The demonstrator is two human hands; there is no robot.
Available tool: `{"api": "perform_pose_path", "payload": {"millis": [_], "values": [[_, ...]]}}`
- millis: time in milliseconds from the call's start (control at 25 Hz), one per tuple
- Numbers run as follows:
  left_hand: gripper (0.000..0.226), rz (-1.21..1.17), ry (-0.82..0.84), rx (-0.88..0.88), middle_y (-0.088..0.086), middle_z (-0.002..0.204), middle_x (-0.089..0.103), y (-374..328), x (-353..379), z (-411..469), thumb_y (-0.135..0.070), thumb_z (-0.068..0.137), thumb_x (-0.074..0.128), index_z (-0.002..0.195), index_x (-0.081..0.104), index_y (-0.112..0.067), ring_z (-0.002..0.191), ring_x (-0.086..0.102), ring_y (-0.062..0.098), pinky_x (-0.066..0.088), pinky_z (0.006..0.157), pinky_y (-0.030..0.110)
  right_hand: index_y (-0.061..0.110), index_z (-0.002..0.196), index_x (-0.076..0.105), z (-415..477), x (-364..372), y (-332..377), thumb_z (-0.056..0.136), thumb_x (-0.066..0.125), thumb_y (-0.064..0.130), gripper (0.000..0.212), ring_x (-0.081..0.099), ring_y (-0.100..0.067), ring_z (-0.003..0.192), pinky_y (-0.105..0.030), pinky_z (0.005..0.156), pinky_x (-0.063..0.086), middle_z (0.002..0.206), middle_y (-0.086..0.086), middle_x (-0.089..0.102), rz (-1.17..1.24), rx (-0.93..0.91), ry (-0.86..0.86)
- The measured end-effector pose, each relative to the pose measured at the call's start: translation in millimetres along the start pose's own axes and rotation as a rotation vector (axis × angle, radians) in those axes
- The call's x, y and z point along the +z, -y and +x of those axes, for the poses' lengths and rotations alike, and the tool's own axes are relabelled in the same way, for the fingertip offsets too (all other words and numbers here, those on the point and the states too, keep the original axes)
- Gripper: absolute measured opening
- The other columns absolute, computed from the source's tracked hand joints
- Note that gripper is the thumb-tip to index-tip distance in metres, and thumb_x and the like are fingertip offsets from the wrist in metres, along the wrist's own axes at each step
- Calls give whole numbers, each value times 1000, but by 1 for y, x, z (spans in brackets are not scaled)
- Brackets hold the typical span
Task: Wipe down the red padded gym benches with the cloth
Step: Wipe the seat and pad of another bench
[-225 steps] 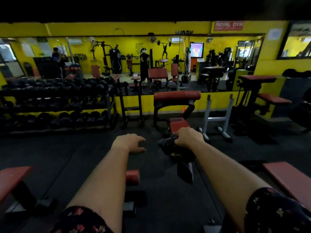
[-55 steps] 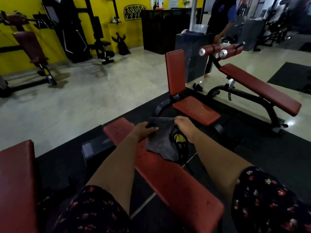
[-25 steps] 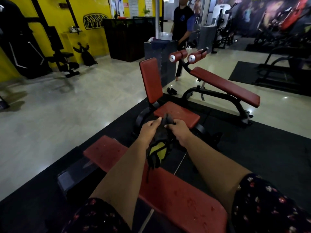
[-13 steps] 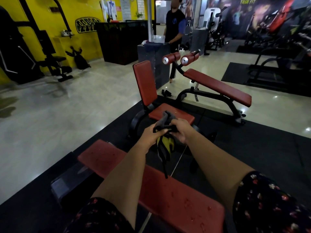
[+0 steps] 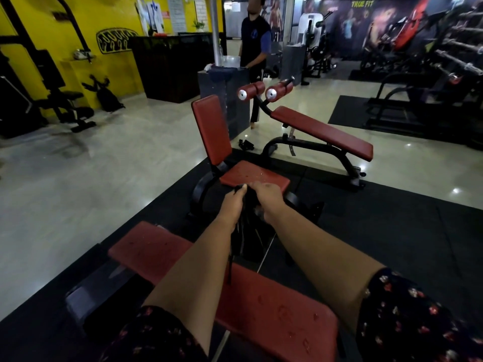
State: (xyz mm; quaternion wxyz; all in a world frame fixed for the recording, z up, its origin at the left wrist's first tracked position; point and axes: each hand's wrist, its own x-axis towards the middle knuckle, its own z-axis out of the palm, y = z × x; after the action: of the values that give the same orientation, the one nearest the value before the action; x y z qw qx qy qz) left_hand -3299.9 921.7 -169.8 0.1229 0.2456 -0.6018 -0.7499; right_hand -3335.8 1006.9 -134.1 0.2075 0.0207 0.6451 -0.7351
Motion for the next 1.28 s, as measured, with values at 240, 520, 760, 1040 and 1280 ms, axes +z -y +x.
{"api": "perform_pose_path", "payload": {"millis": [240,520,760,1040,1280], "values": [[45,78,90,89,11,107,73,5,-3,-1,-37,79,80,115,68,-13,101,69,28,55,88,36,7,106,61,0,-18,2,96,42,-9,26,62,-23,86,-30,72,54,92,-12,66,82,-5,205],[23,-91,25,-51,15,100,74,1,-12,-6,-20,91,61,103,72,-5,94,69,33,54,87,38,30,140,46,20,-67,-3,77,74,22,70,55,-26,109,-34,96,46,122,-7,51,-672,-274,144],[21,-60,27,-49,11,85,72,-17,-22,-17,-19,90,54,90,72,-6,78,67,26,51,73,31,3,119,62,14,-91,22,81,77,12,43,53,-18,105,-20,77,37,107,-5,58,-1207,-312,424],[30,-17,-58,50,10,114,69,-9,-29,-15,-31,87,68,112,65,-14,107,64,28,49,101,44,0,98,69,8,-61,17,80,76,26,32,63,-28,93,-30,76,48,96,-14,66,-1122,-319,139],[22,198,24,14,17,114,68,2,-13,-28,-15,97,54,113,64,-6,103,64,28,49,90,35,2,74,58,-4,-31,6,82,71,9,17,58,-28,60,-25,41,46,75,-16,59,-424,21,76]]}}
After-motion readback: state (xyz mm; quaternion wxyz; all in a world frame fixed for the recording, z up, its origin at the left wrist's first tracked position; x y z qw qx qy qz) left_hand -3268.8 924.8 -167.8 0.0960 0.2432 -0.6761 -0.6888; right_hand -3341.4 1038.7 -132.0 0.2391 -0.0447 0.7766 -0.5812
